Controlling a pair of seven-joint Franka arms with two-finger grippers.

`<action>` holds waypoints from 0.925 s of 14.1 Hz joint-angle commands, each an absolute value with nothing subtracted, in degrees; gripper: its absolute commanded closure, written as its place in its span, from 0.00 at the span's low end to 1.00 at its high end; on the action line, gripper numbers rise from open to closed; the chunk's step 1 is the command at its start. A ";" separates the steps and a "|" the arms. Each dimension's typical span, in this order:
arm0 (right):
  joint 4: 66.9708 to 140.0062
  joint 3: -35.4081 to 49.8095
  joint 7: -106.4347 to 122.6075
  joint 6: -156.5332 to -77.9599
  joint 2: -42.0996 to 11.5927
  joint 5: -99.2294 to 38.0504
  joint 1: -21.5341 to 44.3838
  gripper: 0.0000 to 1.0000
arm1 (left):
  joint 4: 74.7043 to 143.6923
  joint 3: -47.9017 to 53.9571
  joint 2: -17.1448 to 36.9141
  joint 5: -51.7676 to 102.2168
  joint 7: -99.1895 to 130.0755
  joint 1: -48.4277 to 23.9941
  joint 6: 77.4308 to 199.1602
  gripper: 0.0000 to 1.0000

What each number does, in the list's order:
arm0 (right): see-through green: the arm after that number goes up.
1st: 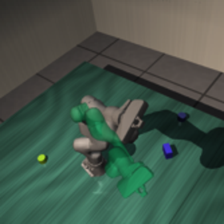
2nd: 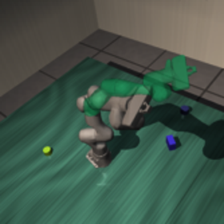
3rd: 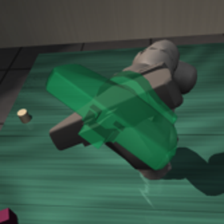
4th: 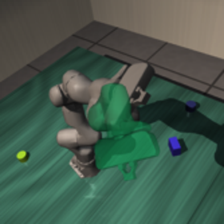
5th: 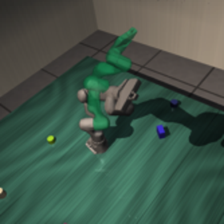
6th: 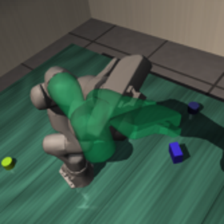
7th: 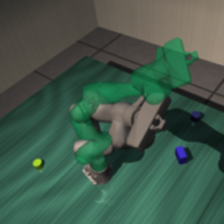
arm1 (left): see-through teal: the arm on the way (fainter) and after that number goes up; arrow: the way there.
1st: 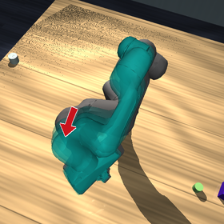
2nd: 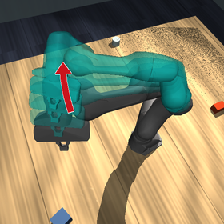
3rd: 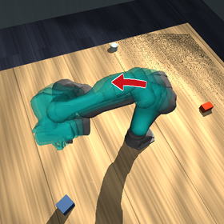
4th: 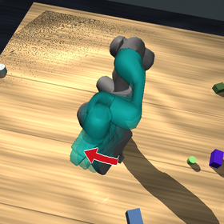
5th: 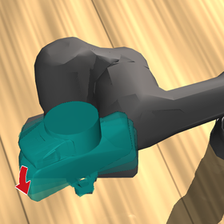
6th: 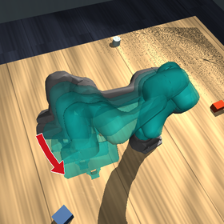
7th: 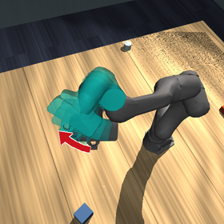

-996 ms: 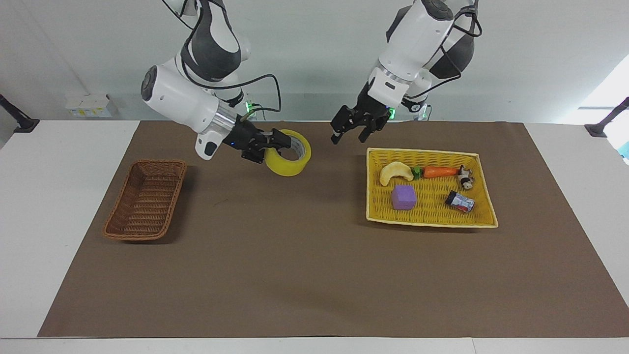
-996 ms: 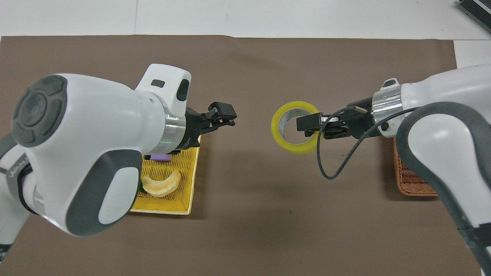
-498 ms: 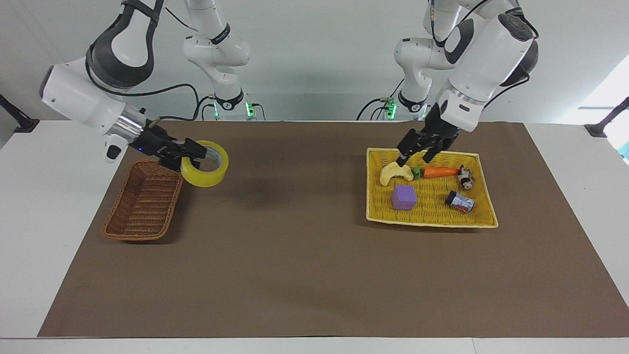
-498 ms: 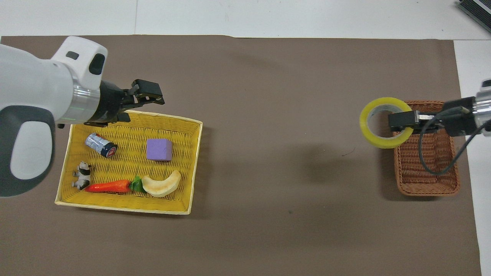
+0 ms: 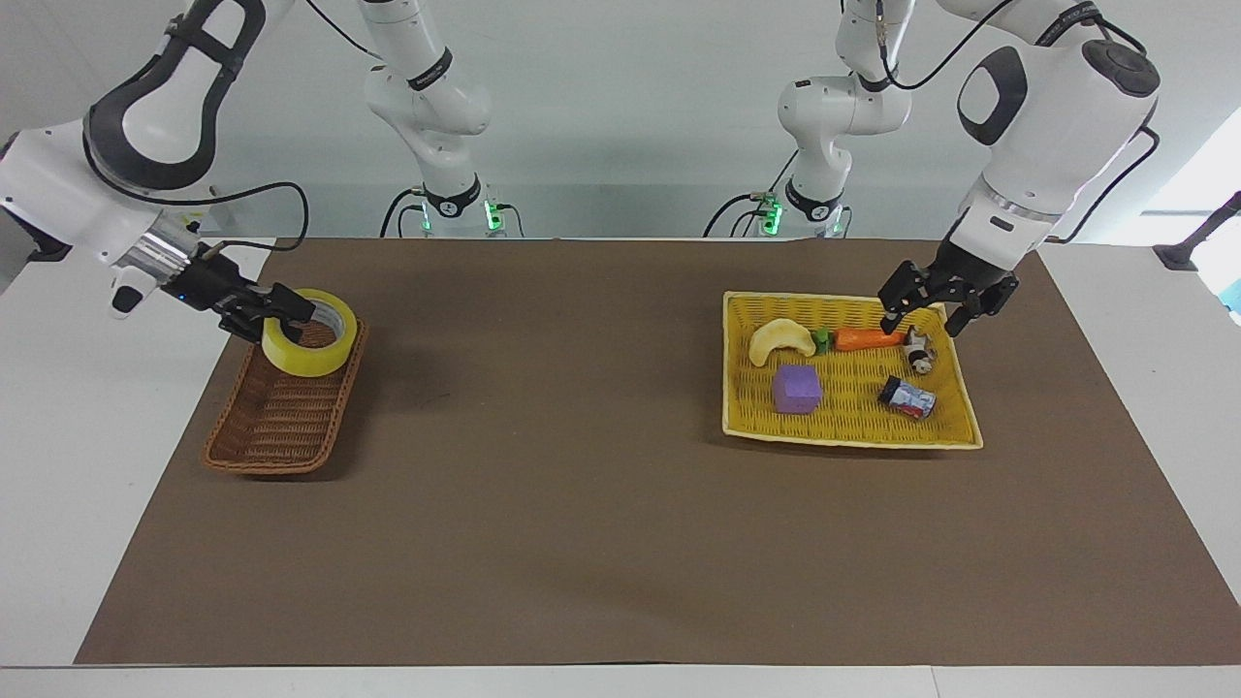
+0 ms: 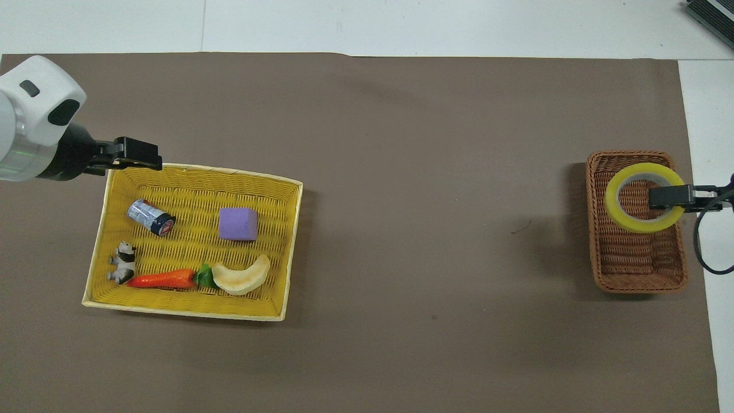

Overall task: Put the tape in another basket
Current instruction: 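Carry the tape with the right gripper while the left gripper withdraws, then lower the tape into the wicker basket and open the right gripper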

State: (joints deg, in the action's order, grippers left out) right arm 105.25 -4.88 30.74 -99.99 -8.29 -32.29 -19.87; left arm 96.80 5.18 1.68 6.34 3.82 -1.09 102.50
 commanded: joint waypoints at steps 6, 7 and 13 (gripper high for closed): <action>104.85 -3.96 40.52 -105.20 -17.48 -31.81 -26.19 1.00 | 95.19 4.23 -4.66 3.16 1.76 -0.53 89.75 0.00; 105.03 -3.96 39.47 -105.99 -17.66 -32.16 -25.50 1.00 | 95.10 3.26 -5.18 3.16 0.80 -0.44 88.61 0.00; 105.99 -3.96 38.41 -107.05 -19.25 -32.34 -25.49 1.00 | 90.97 3.16 -4.48 0.44 -1.14 -0.70 83.67 0.00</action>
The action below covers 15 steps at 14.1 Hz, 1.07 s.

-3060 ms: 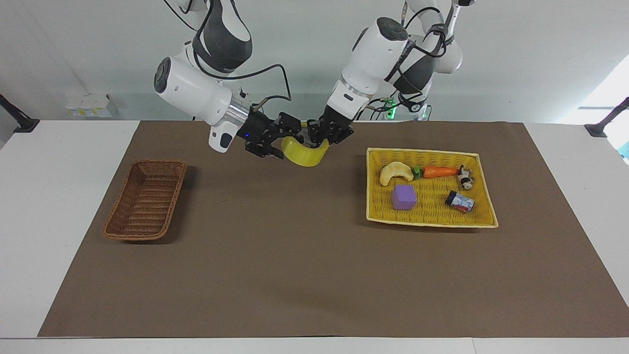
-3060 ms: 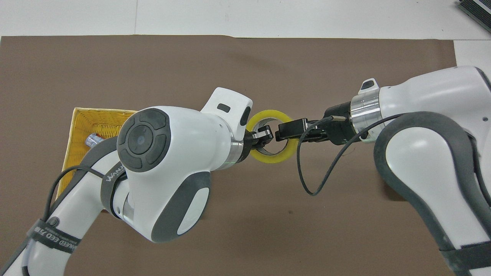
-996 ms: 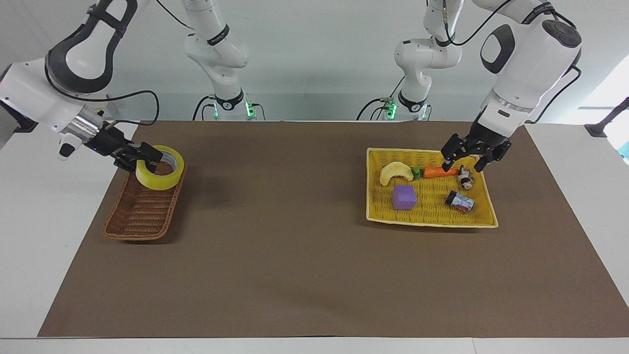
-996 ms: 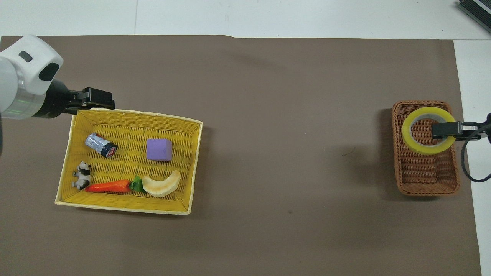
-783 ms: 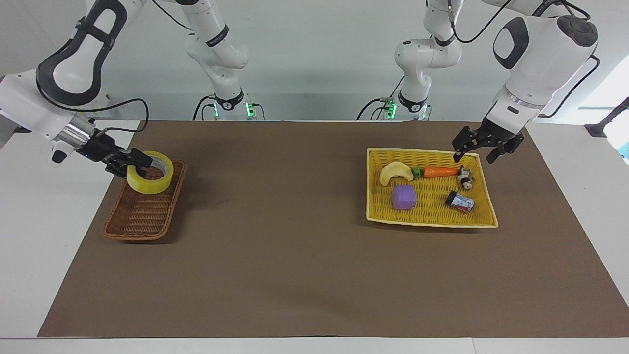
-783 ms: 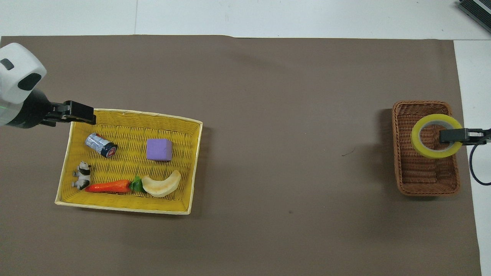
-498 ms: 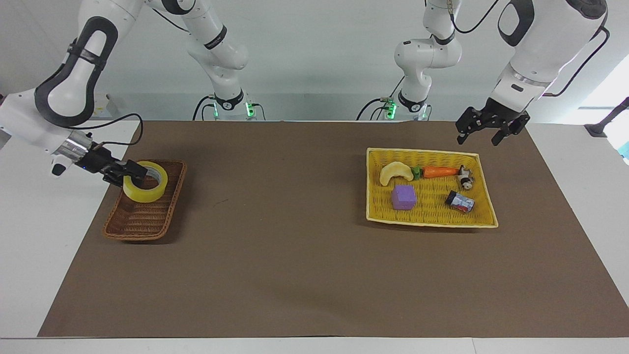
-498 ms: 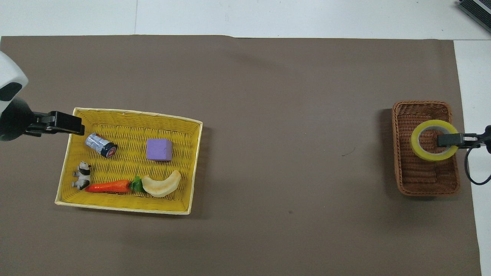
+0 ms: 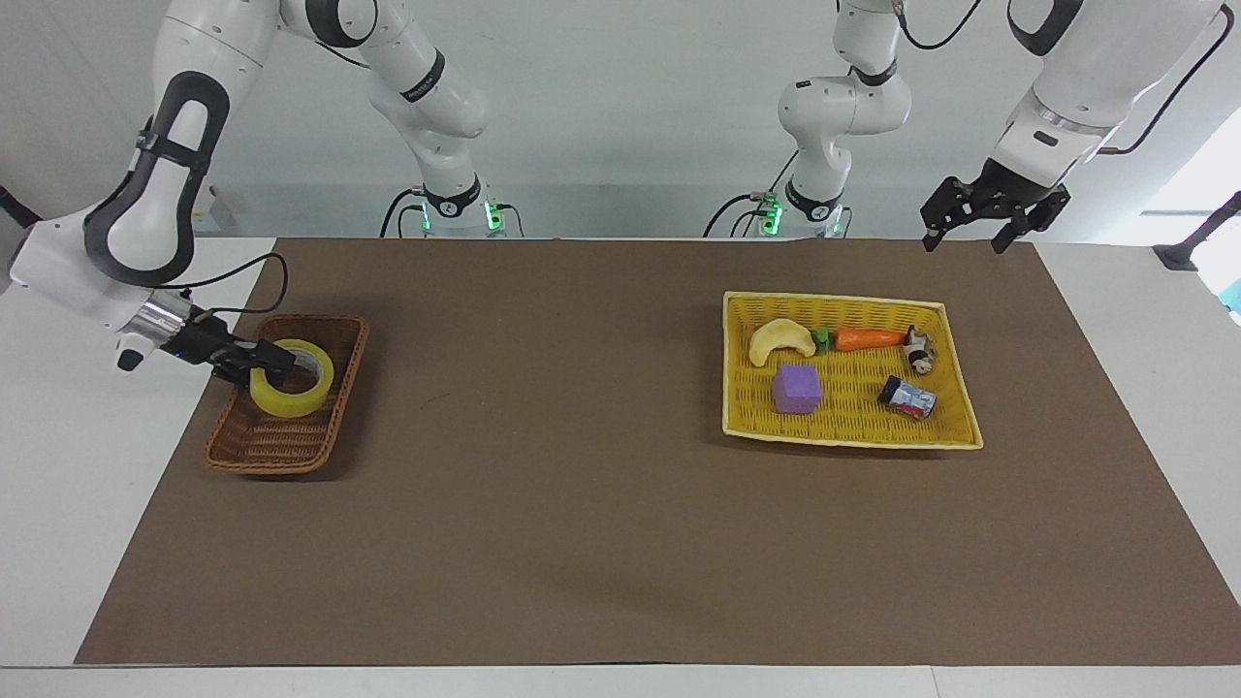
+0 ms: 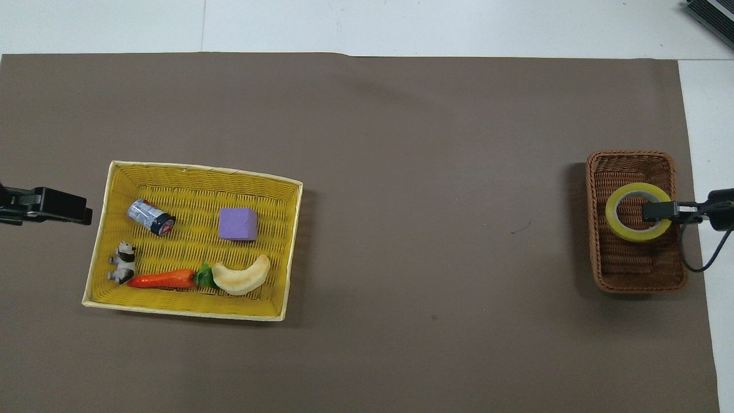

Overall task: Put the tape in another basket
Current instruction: 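Lower the tape into the wicker basket and open the right gripper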

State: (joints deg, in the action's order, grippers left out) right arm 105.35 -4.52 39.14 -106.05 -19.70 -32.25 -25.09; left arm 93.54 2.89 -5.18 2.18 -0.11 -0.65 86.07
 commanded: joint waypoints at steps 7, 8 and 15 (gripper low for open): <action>107.31 -3.96 38.14 -108.98 -19.69 -31.64 -24.87 0.90 | 91.76 3.08 -4.92 1.05 -0.79 -0.44 84.46 0.00; 107.31 -4.04 38.06 -109.07 -19.69 -31.64 -24.87 0.82 | 91.76 3.08 -4.92 1.05 -0.79 -0.44 84.46 0.00; 106.00 -3.96 37.97 -108.11 -19.95 -32.08 -24.78 0.00 | 91.76 3.08 -4.92 1.05 -0.79 -0.44 84.46 0.00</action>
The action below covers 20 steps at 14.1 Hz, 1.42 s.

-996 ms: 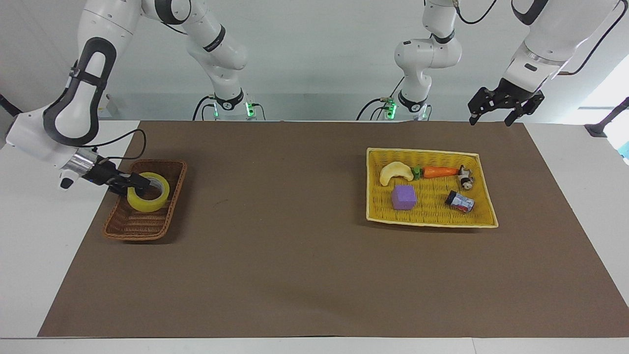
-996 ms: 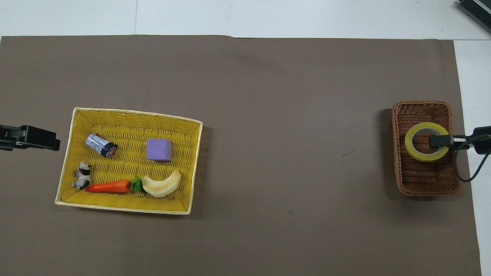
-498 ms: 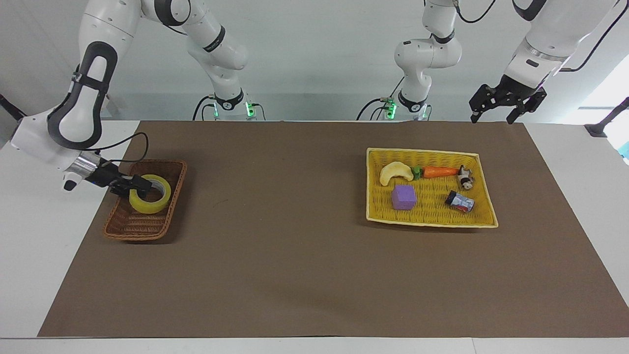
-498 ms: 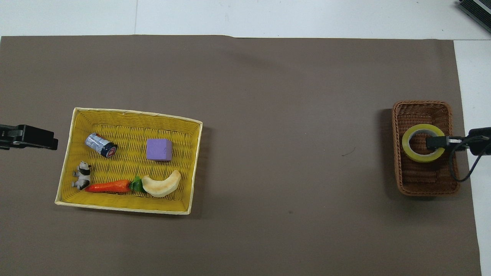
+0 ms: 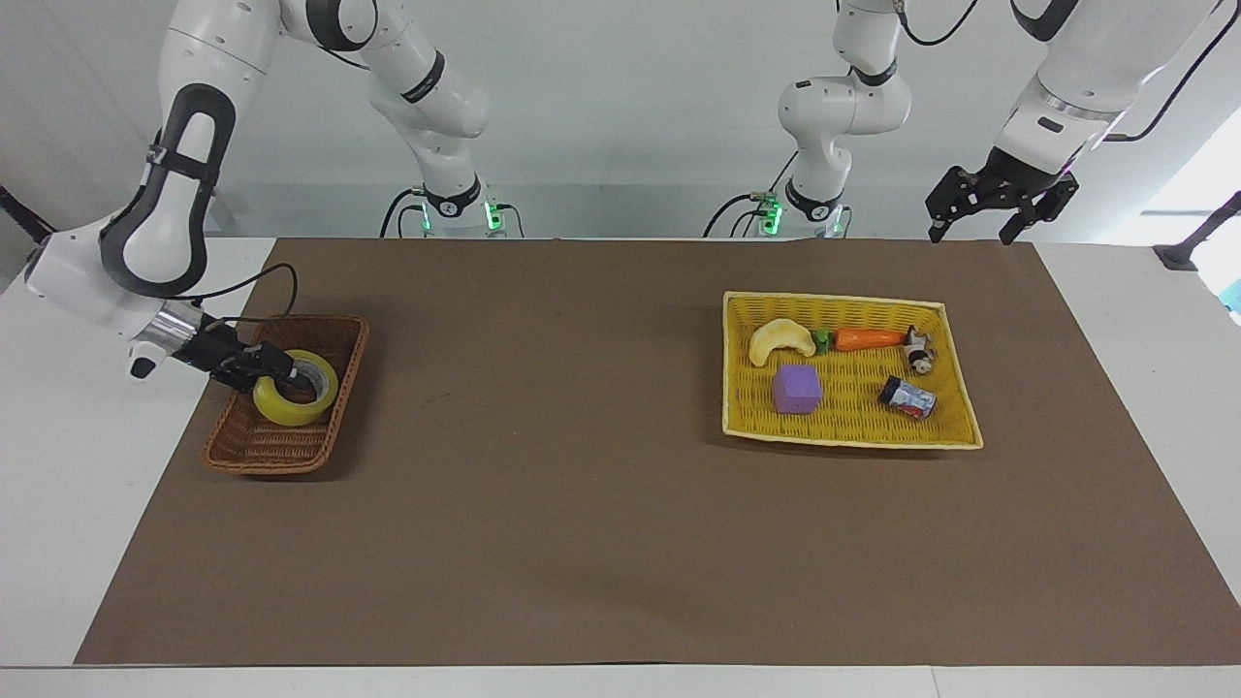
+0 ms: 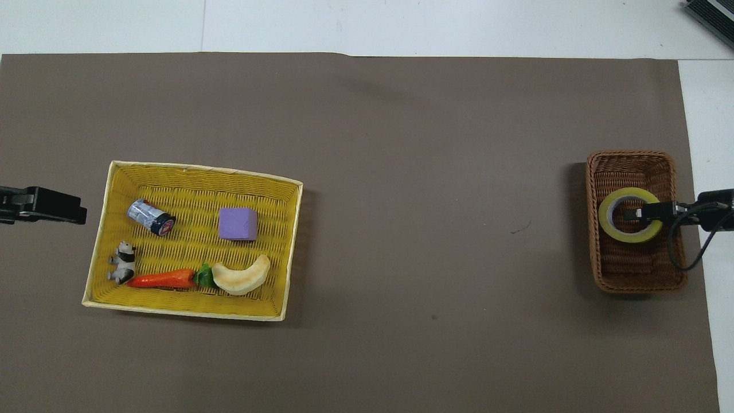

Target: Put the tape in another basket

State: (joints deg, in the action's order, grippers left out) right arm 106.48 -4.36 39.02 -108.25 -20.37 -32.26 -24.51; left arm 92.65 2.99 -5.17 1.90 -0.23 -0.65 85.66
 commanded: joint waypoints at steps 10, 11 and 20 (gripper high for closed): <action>95.20 -3.52 36.75 -108.37 -18.55 -28.58 -20.75 0.00 | 91.76 3.08 -4.92 1.05 -0.79 -0.44 84.46 0.00; 93.18 -3.34 35.00 -108.37 -18.54 -25.69 -19.96 0.00 | 91.76 3.08 -4.92 1.05 -0.79 -0.44 84.55 0.00; 87.54 -3.16 9.53 -106.44 -13.46 -3.61 -6.87 0.00 | 91.76 3.08 -4.92 1.05 -0.79 -0.44 84.46 0.00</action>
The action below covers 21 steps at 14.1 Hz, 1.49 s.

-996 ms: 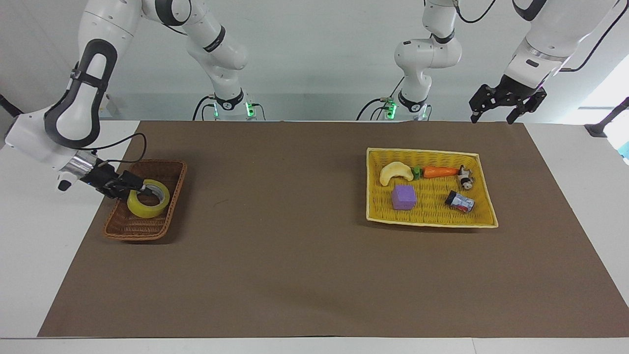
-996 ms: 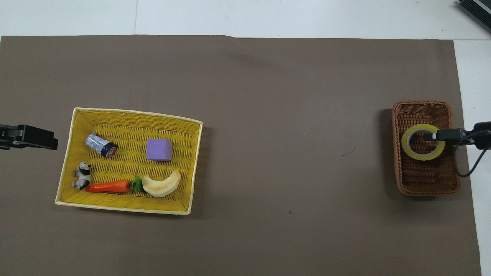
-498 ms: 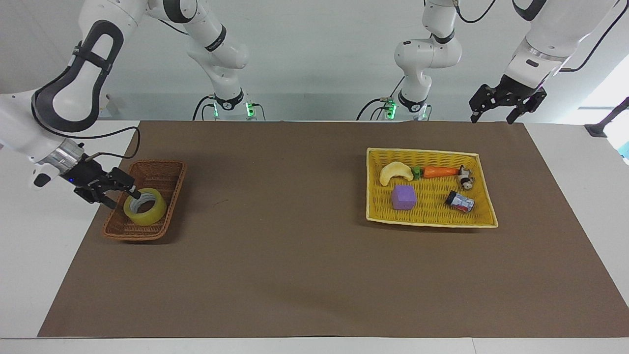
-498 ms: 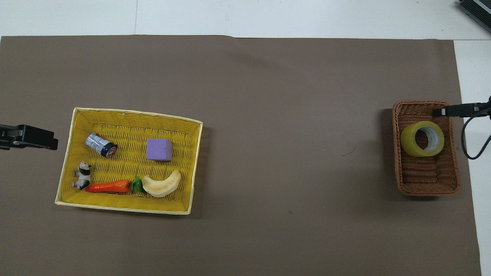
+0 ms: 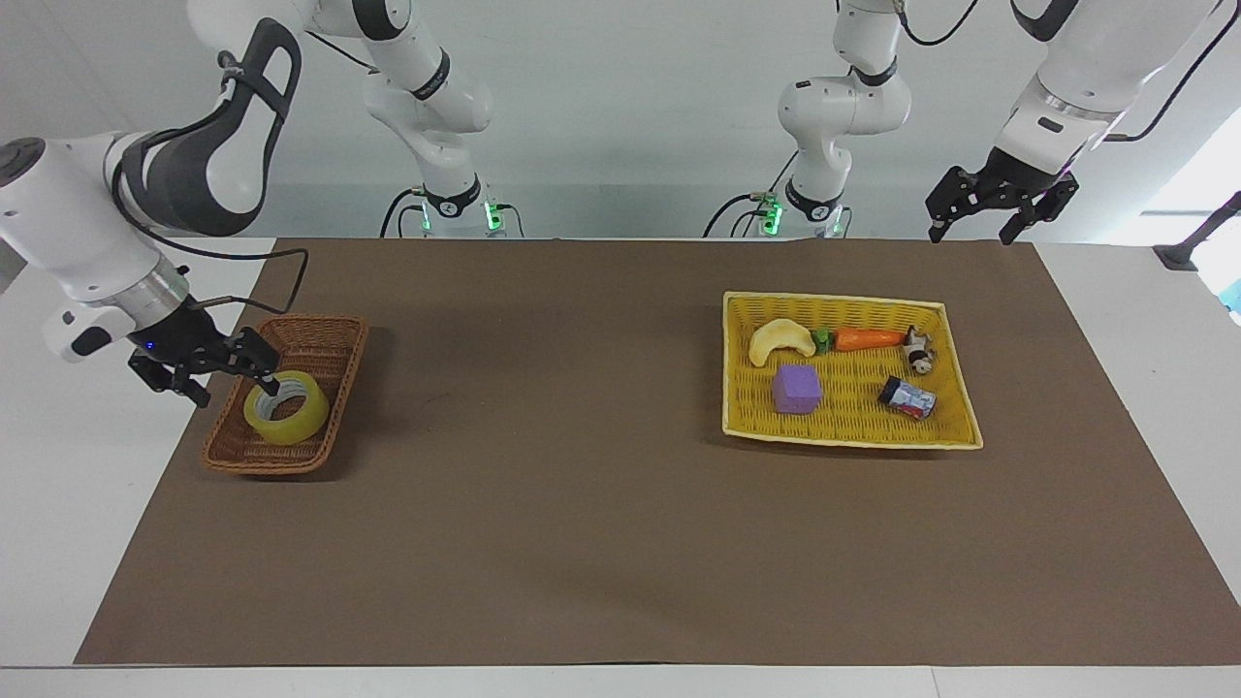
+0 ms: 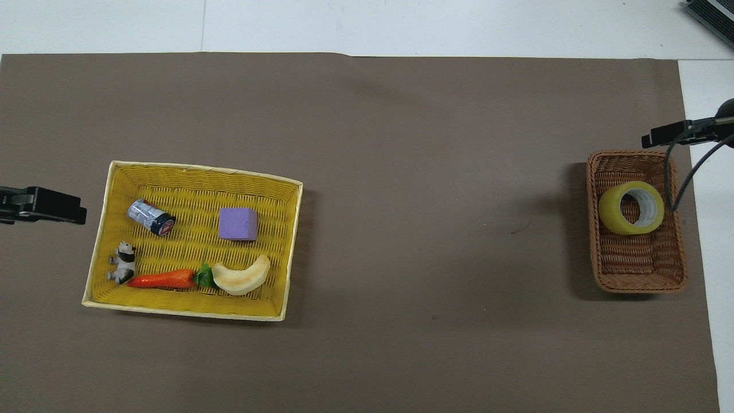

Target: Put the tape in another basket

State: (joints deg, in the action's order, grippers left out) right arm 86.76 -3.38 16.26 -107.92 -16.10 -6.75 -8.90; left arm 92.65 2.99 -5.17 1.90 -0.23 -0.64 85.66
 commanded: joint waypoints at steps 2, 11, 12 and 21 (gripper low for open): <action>87.63 -3.16 2.06 -103.20 -11.79 -2.46 -4.06 0.00 | 91.76 3.08 -4.92 1.05 -0.79 -0.44 84.46 0.00; 86.84 -3.08 -11.87 -94.58 -2.47 -0.53 1.76 0.00 | 91.76 3.08 -4.92 1.05 -0.79 -0.44 84.46 0.00; 86.75 -3.08 -11.78 -94.14 -1.24 -0.27 1.76 0.00 | 91.76 3.08 -4.92 1.05 -0.79 -0.44 84.55 0.00; 91.14 -0.35 -12.39 -90.09 5.97 2.90 2.20 0.00 | 91.76 3.08 -4.92 1.05 -0.79 -0.44 84.46 0.00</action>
